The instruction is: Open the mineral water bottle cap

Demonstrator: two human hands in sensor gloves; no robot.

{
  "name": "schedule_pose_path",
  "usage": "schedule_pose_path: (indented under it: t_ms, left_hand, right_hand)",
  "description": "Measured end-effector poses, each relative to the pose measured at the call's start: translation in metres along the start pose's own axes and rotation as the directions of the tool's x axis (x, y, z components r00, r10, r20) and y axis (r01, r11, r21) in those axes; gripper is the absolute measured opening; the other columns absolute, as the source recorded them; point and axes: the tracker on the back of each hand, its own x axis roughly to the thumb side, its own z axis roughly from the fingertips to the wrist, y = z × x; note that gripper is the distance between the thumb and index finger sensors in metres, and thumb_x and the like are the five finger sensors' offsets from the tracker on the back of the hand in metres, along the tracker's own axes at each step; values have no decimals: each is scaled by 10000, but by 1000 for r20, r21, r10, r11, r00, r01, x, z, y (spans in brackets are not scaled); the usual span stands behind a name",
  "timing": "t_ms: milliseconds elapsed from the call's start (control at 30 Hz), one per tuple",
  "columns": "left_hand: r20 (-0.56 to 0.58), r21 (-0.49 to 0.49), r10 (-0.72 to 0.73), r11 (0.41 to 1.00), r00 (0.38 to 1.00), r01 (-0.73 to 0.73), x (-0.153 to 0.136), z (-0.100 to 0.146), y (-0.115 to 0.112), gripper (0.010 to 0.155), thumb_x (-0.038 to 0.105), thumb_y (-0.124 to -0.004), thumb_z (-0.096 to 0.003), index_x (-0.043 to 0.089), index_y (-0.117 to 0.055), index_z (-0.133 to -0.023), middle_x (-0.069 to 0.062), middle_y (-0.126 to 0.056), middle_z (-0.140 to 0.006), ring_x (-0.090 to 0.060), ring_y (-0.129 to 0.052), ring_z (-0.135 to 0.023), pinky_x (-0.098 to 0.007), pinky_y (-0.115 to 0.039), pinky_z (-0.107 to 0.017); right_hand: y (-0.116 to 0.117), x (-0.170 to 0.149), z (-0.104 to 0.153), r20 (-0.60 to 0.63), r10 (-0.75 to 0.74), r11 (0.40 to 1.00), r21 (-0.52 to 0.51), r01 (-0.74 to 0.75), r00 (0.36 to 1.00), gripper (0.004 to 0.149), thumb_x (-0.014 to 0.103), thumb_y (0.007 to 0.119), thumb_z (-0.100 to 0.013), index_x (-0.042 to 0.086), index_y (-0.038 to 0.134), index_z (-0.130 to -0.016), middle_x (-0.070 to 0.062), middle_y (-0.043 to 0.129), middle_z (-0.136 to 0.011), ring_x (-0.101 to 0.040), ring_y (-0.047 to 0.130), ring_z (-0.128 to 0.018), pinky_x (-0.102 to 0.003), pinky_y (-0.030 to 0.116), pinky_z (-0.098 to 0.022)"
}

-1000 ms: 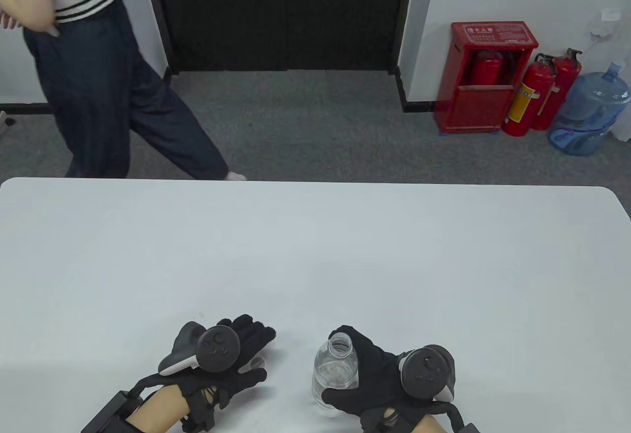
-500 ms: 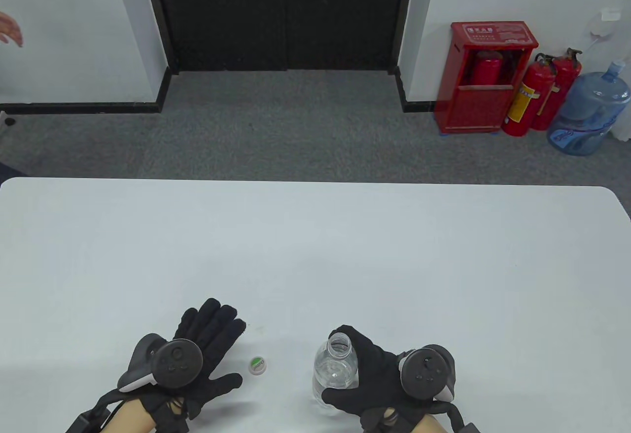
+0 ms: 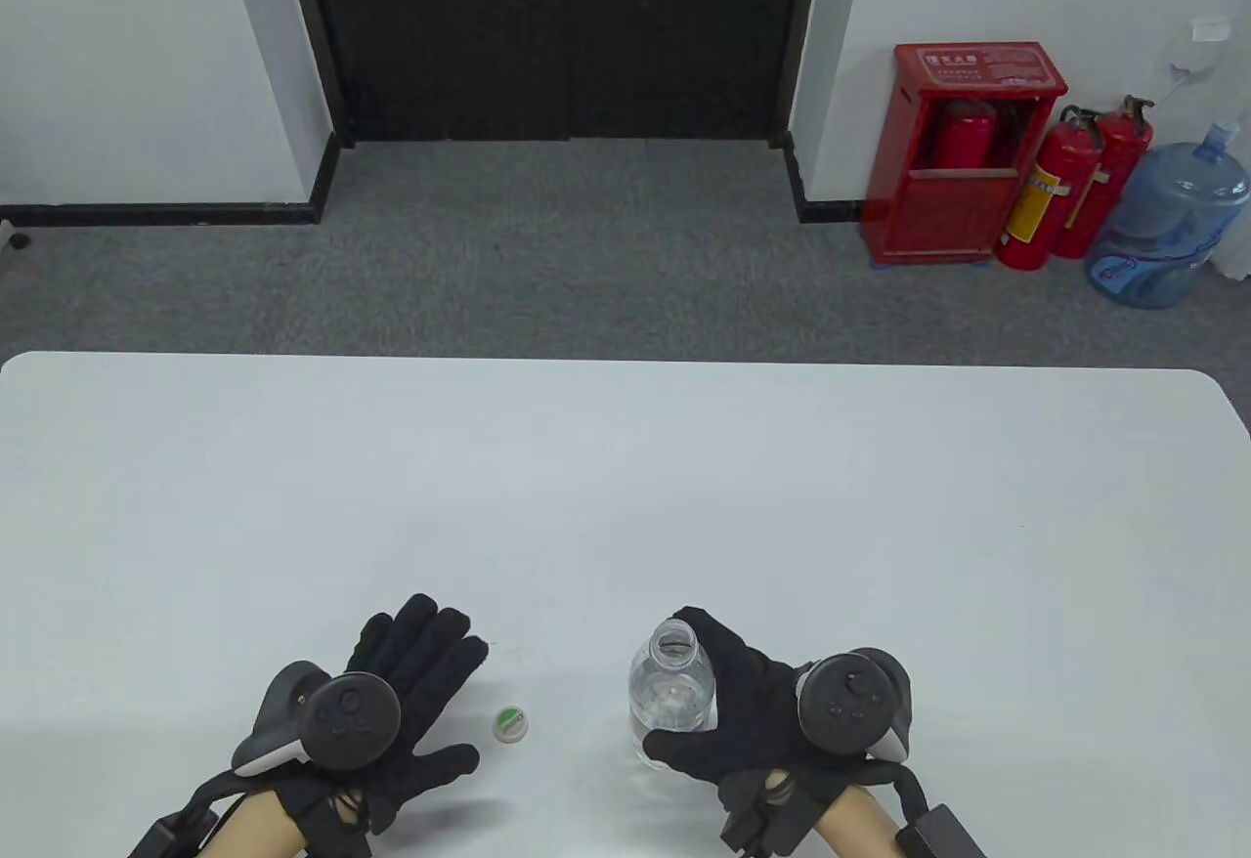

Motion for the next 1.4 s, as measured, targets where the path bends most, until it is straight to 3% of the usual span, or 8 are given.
schedule_pose_path:
  t_ms: [267, 633, 967, 1400]
  left_hand:
    - [-5, -8, -2, 1000, 1000, 2, 0, 0, 0, 855, 689, -655, -368, 462, -110, -987, 44, -55, -1107, -252, 26, -1064, -593, -106, -754]
    - [-26, -17, 8, 1000, 1000, -8, -3, -1, 0, 868, 693, -651, -369, 470, -62, -968, 40, -27, -1098, -257, 33, -1061, -594, -108, -755]
    - [-33, -27, 20, 999, 999, -20, -5, -2, 0, 877, 692, -649, -371, 464, -40, -959, 39, -21, -1096, -252, 39, -1058, -594, -110, -755]
    - [-29, -42, 24, 999, 999, -25, -6, -3, -2, 870, 692, -650, -371, 470, -53, -963, 37, -30, -1100, -255, 38, -1059, -593, -110, -755]
  right_hand:
    - [-4, -30, -50, -65, 10, 998, -60, -14, 998, 1007, 513, 972, -288, 191, 336, -999, -79, 624, -994, -453, 822, -789, -626, 656, -545]
    - [15, -78, -104, -209, -37, 993, -121, 12, 977, 1018, 470, 983, -290, 196, 309, -1003, -72, 590, -1015, -467, 779, -834, -639, 633, -566]
    - [26, -107, -110, -298, -61, 993, -118, 27, 952, 1012, 453, 987, -296, 227, 294, -997, -36, 564, -1030, -477, 746, -857, -642, 625, -569]
    - [31, -116, -107, -339, -73, 994, -103, 40, 938, 1026, 496, 976, -294, 229, 280, -998, -50, 552, -1033, -482, 738, -861, -646, 616, -571]
